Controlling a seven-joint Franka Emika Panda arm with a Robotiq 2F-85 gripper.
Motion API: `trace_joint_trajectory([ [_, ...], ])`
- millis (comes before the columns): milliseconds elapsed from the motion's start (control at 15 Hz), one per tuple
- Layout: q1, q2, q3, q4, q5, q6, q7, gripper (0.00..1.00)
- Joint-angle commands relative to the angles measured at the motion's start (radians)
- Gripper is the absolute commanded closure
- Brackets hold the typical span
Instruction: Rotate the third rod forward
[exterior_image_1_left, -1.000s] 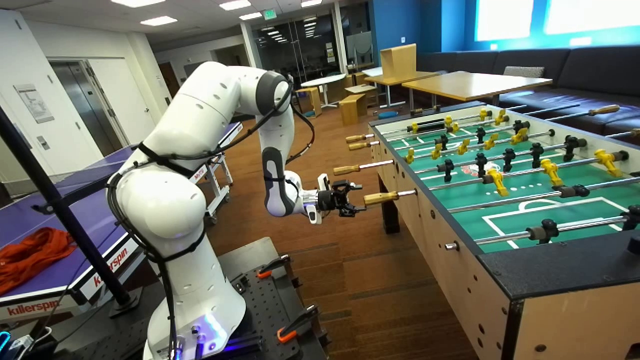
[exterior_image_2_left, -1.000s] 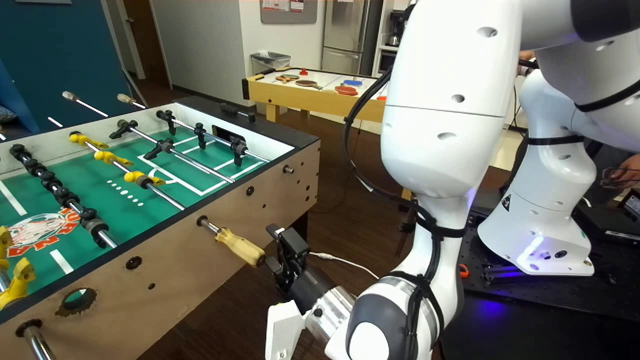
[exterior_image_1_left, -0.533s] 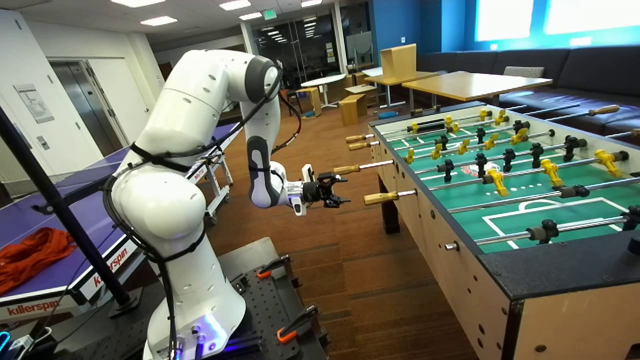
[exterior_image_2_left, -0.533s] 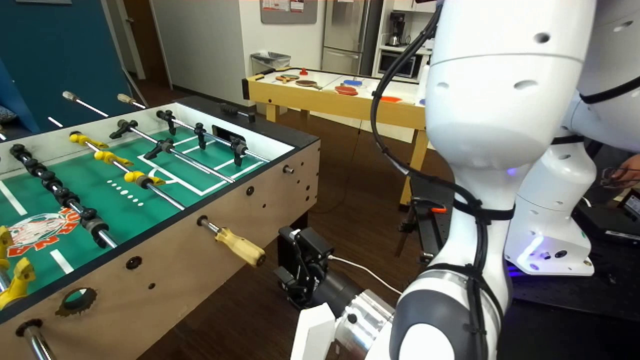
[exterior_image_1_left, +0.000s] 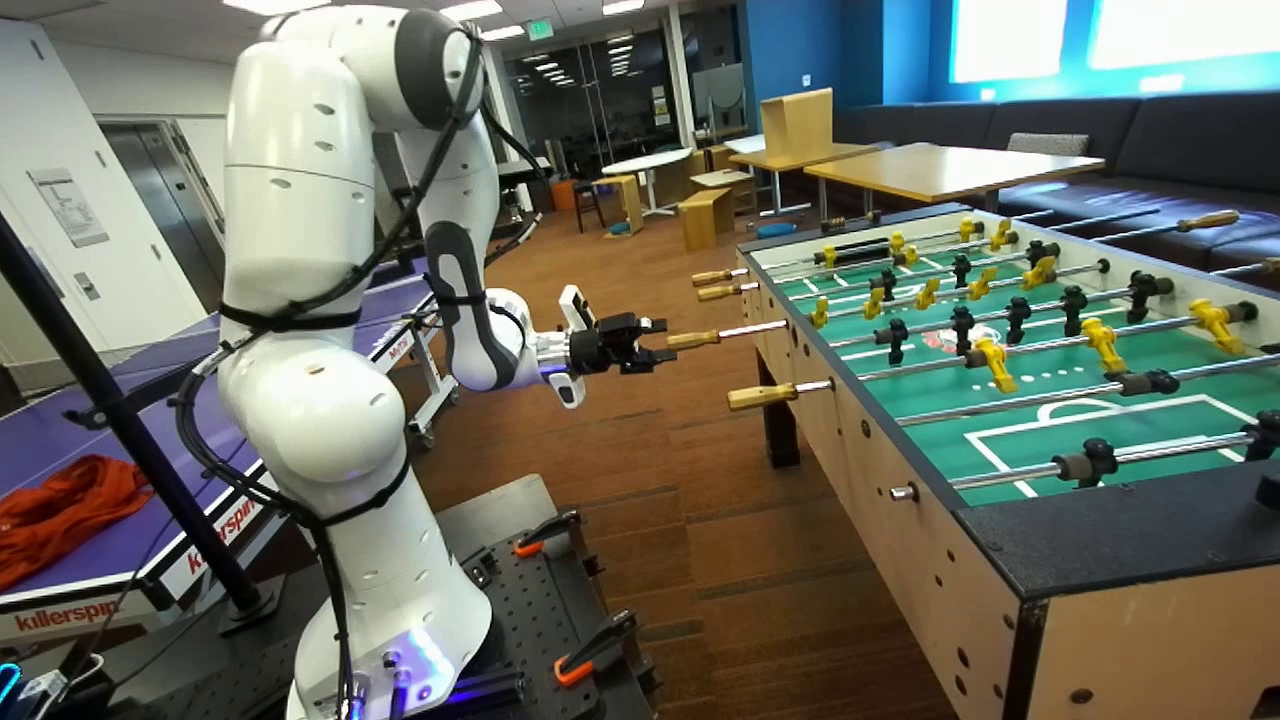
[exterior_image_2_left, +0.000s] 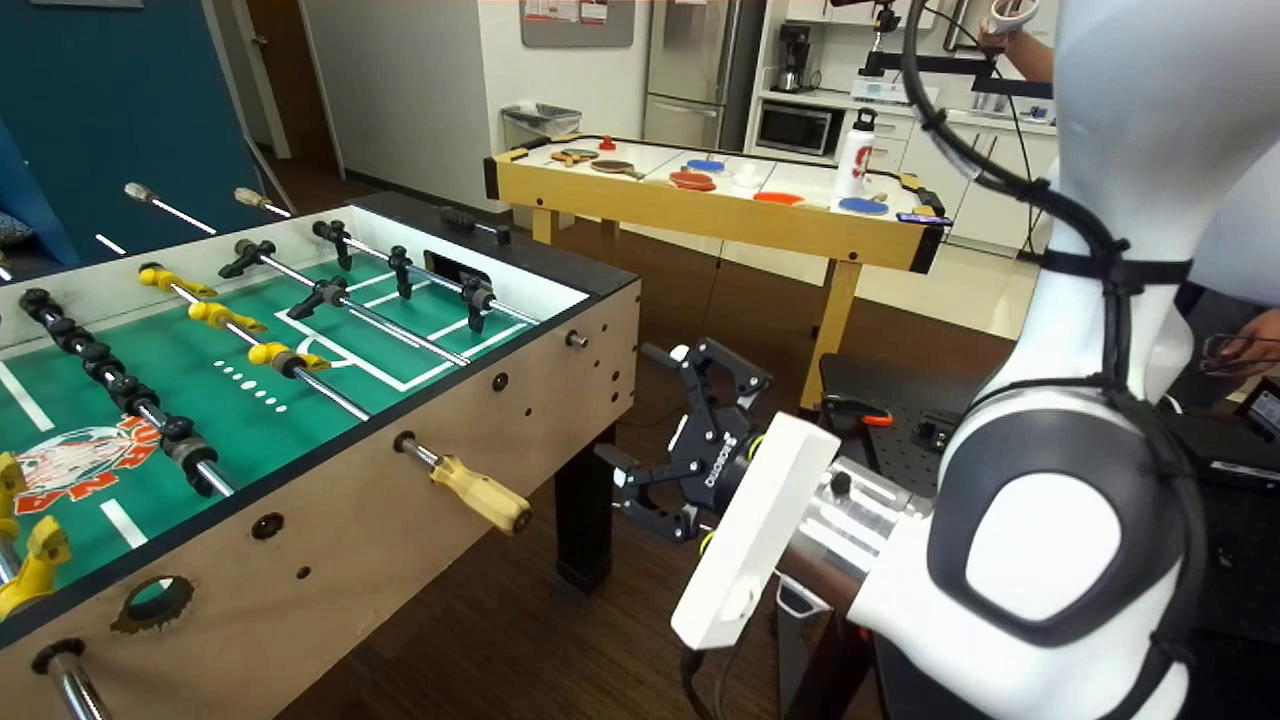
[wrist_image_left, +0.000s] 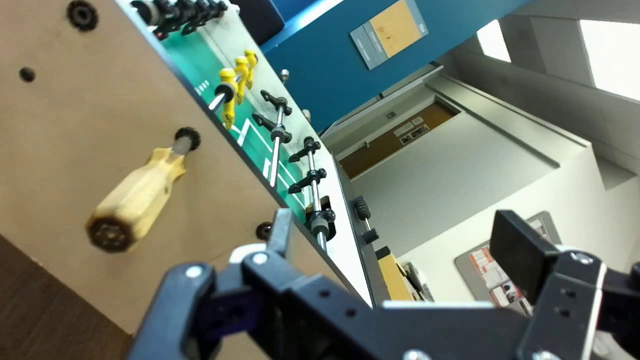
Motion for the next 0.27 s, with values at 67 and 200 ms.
trace_joint_trajectory([
  [67,-0.046,-0.296,0.011,-0.165,0.069,0.14,0.178,0.0],
  [200,-0.047,-0.381,-0.013,-0.201,0.078,0.193,0.251,0.0],
])
